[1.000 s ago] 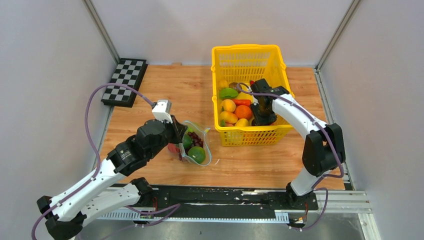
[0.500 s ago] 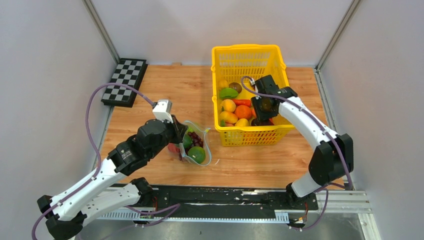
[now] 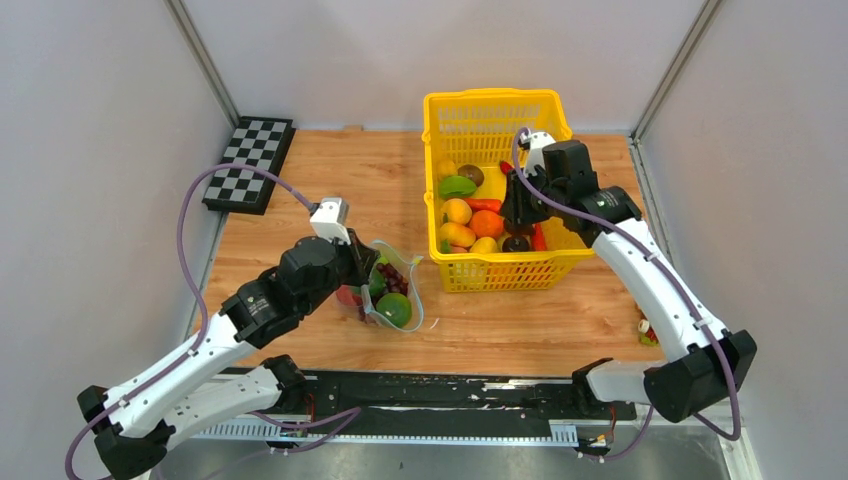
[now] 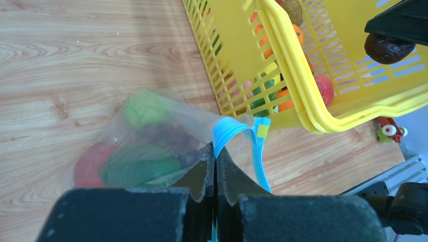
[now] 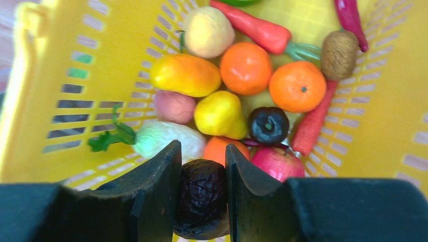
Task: Place the food in the zip-top bag and seal the zipper
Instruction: Place the fake fruit in the zipper food storage bag.
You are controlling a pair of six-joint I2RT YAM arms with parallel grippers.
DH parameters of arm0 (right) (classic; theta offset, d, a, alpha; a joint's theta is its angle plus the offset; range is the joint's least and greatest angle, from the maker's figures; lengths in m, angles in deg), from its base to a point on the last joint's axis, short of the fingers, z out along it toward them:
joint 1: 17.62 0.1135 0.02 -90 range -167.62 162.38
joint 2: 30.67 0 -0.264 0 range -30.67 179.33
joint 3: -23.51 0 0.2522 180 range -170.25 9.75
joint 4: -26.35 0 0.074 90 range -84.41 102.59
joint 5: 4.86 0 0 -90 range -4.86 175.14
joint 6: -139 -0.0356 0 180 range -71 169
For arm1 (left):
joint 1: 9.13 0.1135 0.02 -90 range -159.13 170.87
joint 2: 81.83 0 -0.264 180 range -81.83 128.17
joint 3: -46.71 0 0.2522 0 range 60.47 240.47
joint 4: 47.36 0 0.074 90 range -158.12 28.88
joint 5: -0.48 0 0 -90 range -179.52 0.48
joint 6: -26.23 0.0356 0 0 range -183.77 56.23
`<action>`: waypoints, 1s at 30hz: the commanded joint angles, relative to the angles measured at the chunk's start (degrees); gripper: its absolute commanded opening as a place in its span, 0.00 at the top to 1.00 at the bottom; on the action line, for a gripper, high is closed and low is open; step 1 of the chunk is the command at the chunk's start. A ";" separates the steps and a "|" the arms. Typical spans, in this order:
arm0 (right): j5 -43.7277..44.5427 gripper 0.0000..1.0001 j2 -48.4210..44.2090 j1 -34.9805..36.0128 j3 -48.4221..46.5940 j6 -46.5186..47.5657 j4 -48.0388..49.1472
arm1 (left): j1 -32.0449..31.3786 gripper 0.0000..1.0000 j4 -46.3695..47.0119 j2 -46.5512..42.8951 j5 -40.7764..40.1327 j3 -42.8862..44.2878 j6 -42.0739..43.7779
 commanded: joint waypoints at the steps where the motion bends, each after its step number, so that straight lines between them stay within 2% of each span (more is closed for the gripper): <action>1: -8.79 0.75 -3.85 0.50 -3.21 -3.09 5.89 | -0.05 0.97 3.50 0.44 0.87 0.52 -0.40; 7: -14.69 0.75 -6.78 5.50 -3.11 -5.23 10.56 | -0.05 0.98 4.00 0.69 1.44 0.51 -0.80; 13: -15.16 0.75 -6.41 14.46 -3.08 -6.89 14.97 | -0.05 0.98 4.28 0.87 1.24 0.60 -1.33; 23: -15.76 0.75 -0.80 28.13 -0.33 -10.84 26.66 | 0.20 0.98 3.98 0.95 0.14 0.56 -2.90; 30: -15.69 0.75 3.41 32.09 3.01 -11.86 33.30 | 0.55 0.97 3.40 0.54 -0.75 0.73 -3.48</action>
